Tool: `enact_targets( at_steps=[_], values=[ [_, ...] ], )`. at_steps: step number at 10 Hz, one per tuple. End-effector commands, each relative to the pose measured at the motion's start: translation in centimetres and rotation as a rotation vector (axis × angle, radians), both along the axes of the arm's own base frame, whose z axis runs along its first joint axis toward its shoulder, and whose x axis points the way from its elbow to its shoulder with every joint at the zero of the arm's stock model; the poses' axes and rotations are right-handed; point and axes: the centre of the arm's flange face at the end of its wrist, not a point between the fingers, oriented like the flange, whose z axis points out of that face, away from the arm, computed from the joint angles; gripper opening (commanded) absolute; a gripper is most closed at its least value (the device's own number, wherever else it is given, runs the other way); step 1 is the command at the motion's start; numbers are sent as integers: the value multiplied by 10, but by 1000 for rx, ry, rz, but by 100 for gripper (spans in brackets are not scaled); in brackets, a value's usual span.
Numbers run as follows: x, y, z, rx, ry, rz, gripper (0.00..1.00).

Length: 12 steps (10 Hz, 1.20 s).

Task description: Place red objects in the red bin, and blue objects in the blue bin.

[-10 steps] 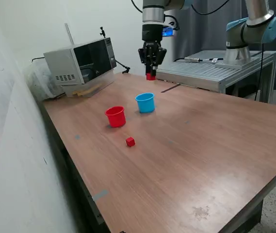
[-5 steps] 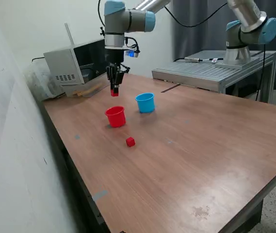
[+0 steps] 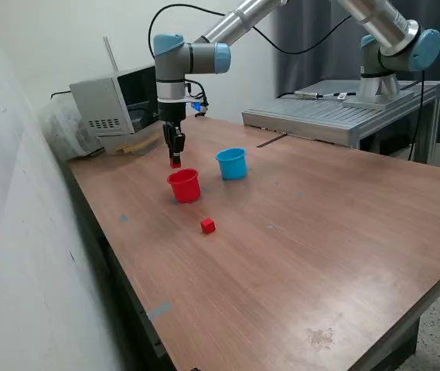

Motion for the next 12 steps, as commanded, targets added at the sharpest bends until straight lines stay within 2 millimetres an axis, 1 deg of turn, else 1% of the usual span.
enact_targets(
  at_steps=[1,2,3,5,6,7,8,9,10,11,12],
  values=[
    [0,2,-1,-3,0,-2,0],
    [1,2,-3,-5,-4,-2,100],
    [3,0,-7,-8,-13,4,100],
    [6,-4,-9,-9,-21,15,100],
    [15,-16,-10,-23,-69,27,100],
    [24,-26,-3,-25,-79,38,100],
    [33,-52,12,-24,-71,69,100],
    [42,-85,35,-18,-52,109,100],
    [52,-114,61,-12,-26,143,100],
    [63,-140,88,-10,-7,169,100],
    [75,-163,108,-13,-23,198,100]
  ],
)
